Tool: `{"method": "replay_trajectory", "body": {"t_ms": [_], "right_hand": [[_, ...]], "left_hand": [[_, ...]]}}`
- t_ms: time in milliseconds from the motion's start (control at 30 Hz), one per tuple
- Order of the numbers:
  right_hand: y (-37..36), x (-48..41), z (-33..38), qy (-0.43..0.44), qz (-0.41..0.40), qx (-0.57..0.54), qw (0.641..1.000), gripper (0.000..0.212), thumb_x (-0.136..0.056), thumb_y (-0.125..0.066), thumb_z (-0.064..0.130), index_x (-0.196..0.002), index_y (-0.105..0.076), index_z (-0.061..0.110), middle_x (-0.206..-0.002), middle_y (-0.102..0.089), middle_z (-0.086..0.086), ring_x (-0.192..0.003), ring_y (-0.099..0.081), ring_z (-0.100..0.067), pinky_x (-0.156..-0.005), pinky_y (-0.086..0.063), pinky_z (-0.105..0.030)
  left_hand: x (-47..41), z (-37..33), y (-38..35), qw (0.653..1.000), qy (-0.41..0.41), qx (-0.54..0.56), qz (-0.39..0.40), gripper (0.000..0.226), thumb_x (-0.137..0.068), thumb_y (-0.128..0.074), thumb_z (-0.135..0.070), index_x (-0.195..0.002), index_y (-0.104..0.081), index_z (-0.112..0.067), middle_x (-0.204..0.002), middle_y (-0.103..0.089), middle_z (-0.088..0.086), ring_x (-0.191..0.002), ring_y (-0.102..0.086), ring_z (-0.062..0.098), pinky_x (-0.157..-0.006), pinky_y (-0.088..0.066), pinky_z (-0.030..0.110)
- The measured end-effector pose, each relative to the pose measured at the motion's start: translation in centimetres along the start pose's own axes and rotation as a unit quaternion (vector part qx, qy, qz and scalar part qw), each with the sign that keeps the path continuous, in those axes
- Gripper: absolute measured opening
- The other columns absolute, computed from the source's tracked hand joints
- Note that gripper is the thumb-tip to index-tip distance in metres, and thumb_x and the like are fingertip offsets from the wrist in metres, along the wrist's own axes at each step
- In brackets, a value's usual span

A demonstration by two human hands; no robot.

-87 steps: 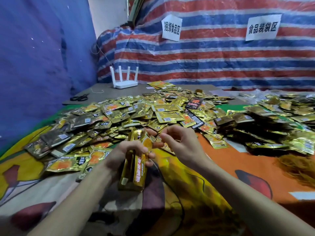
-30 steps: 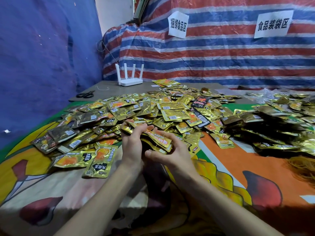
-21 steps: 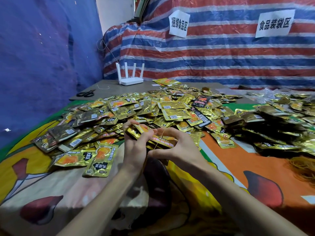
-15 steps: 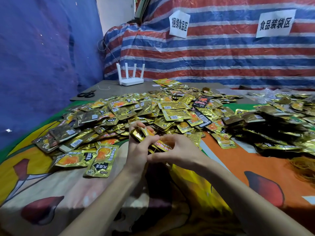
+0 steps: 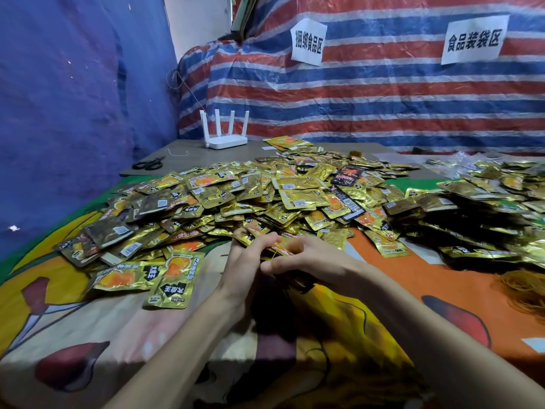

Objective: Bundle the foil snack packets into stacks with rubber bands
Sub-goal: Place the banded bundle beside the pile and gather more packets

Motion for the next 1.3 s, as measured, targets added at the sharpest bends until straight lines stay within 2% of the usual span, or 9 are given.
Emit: {"method": "replay_trajectory", "body": {"t_ms": [167, 233, 367, 533, 700, 800, 1000, 1200, 1300], "right_hand": [[0.4, -0.1, -0.3, 0.008, 0.017, 0.031, 0.999, 0.078, -0.058, -0.079, 0.063, -0.095, -0.066, -0.004, -0.084, -0.064, -0.015, -0.077, -0.058, -0.021, -0.074, -0.038, -0.037], [0.9, 0.0, 0.4, 0.028, 0.014, 0.077, 0.997, 0.075, -0.062, -0.074, 0.071, -0.102, -0.072, 0.007, -0.086, -0.063, -0.012, -0.078, -0.054, -0.018, -0.073, -0.036, -0.036], [2.2, -0.3, 1.4, 0.059, 0.015, 0.138, 0.988, 0.025, -0.076, -0.081, 0.056, -0.075, -0.077, 0.032, -0.066, -0.05, -0.002, -0.062, -0.04, -0.013, -0.06, -0.027, -0.034], [2.6, -0.5, 0.4, 0.045, -0.056, 0.123, 0.99, 0.078, -0.072, -0.067, 0.075, -0.079, -0.067, -0.002, -0.063, -0.047, -0.005, -0.057, -0.041, -0.016, -0.056, -0.028, -0.033], [0.7, -0.3, -0.8, 0.047, 0.028, -0.08, 0.995, 0.013, -0.088, -0.071, 0.034, -0.096, -0.077, 0.025, -0.091, -0.071, -0.008, -0.084, -0.067, -0.021, -0.077, -0.046, -0.033], [0.3, -0.5, -1.2, 0.074, 0.065, -0.179, 0.979, 0.047, -0.073, -0.065, 0.012, -0.119, -0.065, 0.003, -0.1, -0.06, -0.02, -0.092, -0.058, -0.033, -0.085, -0.04, -0.043], [2.1, 0.0, -0.6, 0.168, -0.095, -0.158, 0.968, 0.041, -0.069, -0.086, 0.026, -0.109, -0.076, 0.025, -0.08, -0.072, 0.012, -0.068, -0.063, 0.0, -0.06, -0.046, -0.012], [3.3, 2.1, -2.1, 0.176, -0.274, -0.087, 0.942, 0.058, -0.059, -0.084, 0.068, -0.104, -0.078, 0.032, -0.1, -0.077, 0.012, -0.097, -0.071, -0.005, -0.085, -0.056, -0.025], [3.8, 3.0, -2.0, 0.16, -0.344, 0.019, 0.925, 0.051, -0.059, -0.077, 0.071, -0.098, -0.067, 0.04, -0.103, -0.065, 0.014, -0.1, -0.062, -0.002, -0.084, -0.051, -0.02]], "left_hand": [[-0.1, 0.9, -0.3, 1.0, 0.007, -0.011, 0.021, 0.044, -0.092, -0.069, -0.02, -0.129, -0.047, -0.01, -0.113, -0.07, 0.024, -0.105, -0.069, 0.037, -0.094, -0.054, 0.05], [-0.3, 0.9, -0.7, 0.999, -0.001, -0.016, 0.044, 0.04, -0.091, -0.07, -0.017, -0.123, -0.047, -0.012, -0.097, -0.074, 0.018, -0.089, -0.072, 0.03, -0.082, -0.059, 0.042], [-0.6, 1.0, -1.2, 0.998, 0.008, -0.014, 0.057, 0.043, -0.084, -0.076, -0.014, -0.117, -0.05, -0.017, -0.09, -0.074, 0.019, -0.075, -0.071, 0.026, -0.061, -0.057, 0.03], [-1.3, 1.2, -1.4, 0.997, 0.048, 0.016, 0.057, 0.018, -0.094, -0.067, -0.023, -0.104, -0.054, -0.015, -0.074, -0.071, 0.004, -0.063, -0.07, 0.015, -0.053, -0.056, 0.027], [-2.2, -0.4, -0.9, 0.998, 0.004, -0.056, 0.026, 0.011, -0.098, -0.061, -0.027, -0.092, -0.061, -0.018, -0.089, -0.07, 0.007, -0.07, -0.07, 0.012, -0.058, -0.056, 0.025], [-2.3, -1.6, -1.2, 0.992, -0.047, -0.114, -0.001, 0.011, -0.098, -0.059, -0.033, -0.088, -0.063, -0.03, -0.1, -0.073, 0.005, -0.079, -0.069, 0.015, -0.057, -0.051, 0.026], [-1.7, -2.5, -3.4, 0.992, -0.114, -0.056, -0.016, 0.004, -0.08, -0.059, -0.041, -0.078, -0.059, -0.037, -0.083, -0.066, -0.003, -0.079, -0.062, 0.018, -0.071, -0.05, 0.035], [-2.7, -2.9, -3.3, 0.989, -0.133, -0.044, -0.038, 0.022, -0.096, -0.065, -0.037, -0.085, -0.053, -0.023, -0.085, -0.06, 0.005, -0.085, -0.055, 0.025, -0.082, -0.045, 0.043], [-2.8, -2.8, -3.8, 0.986, -0.153, -0.066, -0.007, 0.024, -0.094, -0.067, -0.039, -0.082, -0.052, -0.025, -0.088, -0.061, 0.006, -0.084, -0.062, 0.02, -0.083, -0.053, 0.047]]}}
Point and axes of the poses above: each hand's wrist, its own x-axis away from the middle knuckle, its own y-axis out of the back of the hand, z = x × y, the point moved 9 cm from there along -x, towards the middle knuckle
